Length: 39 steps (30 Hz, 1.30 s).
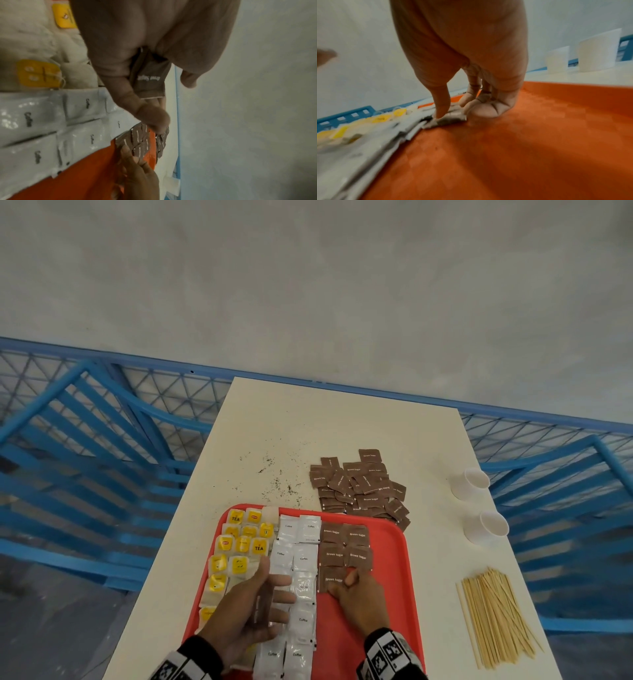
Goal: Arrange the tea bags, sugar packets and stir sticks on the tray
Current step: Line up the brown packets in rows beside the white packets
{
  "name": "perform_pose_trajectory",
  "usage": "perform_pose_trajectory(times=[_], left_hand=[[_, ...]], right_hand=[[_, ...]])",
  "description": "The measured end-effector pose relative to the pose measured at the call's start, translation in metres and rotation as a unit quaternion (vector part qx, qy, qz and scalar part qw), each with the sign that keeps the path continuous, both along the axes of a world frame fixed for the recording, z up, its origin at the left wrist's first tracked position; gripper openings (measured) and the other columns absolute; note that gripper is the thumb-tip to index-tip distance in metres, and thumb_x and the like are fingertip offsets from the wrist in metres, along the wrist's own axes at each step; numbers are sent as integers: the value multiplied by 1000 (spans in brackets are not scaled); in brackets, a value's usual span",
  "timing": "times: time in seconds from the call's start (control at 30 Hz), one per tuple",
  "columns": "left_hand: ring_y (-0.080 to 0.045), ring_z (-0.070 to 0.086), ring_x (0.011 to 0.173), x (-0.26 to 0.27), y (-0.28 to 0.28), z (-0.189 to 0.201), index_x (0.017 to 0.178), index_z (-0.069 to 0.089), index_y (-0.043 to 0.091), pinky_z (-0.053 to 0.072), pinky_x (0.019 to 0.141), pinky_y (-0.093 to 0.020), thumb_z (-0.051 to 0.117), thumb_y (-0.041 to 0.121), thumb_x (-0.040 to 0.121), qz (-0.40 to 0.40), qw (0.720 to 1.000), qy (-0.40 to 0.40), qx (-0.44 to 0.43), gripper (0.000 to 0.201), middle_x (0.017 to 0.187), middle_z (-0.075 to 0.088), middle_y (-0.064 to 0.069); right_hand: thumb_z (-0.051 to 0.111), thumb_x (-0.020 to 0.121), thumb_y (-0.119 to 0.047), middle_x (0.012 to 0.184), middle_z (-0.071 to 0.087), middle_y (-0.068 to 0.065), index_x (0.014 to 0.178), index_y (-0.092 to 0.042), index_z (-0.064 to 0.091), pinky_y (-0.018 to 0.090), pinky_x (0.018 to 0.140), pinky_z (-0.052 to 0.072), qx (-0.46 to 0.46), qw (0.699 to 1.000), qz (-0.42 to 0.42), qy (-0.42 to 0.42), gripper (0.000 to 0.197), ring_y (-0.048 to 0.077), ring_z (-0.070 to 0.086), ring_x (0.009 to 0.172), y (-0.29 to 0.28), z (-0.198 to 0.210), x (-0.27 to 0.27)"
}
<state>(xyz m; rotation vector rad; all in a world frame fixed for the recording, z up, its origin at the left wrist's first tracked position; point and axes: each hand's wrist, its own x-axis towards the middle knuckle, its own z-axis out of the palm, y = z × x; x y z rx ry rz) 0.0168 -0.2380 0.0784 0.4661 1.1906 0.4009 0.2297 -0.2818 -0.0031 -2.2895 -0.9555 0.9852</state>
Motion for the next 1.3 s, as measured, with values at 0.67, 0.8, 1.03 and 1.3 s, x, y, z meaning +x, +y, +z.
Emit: perform_pose_trajectory(times=[0.67, 0.8, 1.03, 1.3], left_hand=[[-22, 73, 72, 36, -1, 35, 87, 70, -3, 58, 60, -30, 75, 12, 86, -216, 946, 53, 235, 16, 82, 76, -19], [-17, 72, 75, 26, 6, 35, 91, 73, 2, 56, 66, -29, 79, 19, 83, -280, 926, 61, 247, 19, 84, 77, -14], [-13, 68, 71, 44, 5, 32, 81, 72, 7, 51, 64, -25, 76, 24, 86, -217, 928, 84, 293, 17, 79, 76, -13], [-13, 65, 68, 40, -1, 10, 83, 74, 6, 42, 57, -24, 80, 28, 80, -184, 959, 90, 194, 23, 80, 74, -10]], right_hand=[[72, 90, -24, 74, 74, -6, 76, -14, 77, 21, 69, 46, 196, 956, 84, 203, 18, 2, 60, 68, -23, 95, 13], [74, 88, -27, 83, 77, 3, 80, -13, 78, 32, 76, 52, 192, 958, 79, 200, 16, 9, 66, 75, -24, 95, 18], [81, 76, -43, 65, 66, -3, 64, -18, 69, 26, 65, 43, 199, 955, 25, 220, 30, 10, 53, 63, -23, 102, 14], [80, 81, -29, 58, 63, -9, 66, -15, 72, 17, 57, 38, 140, 966, 93, 199, 22, 3, 49, 56, -46, 87, 17]])
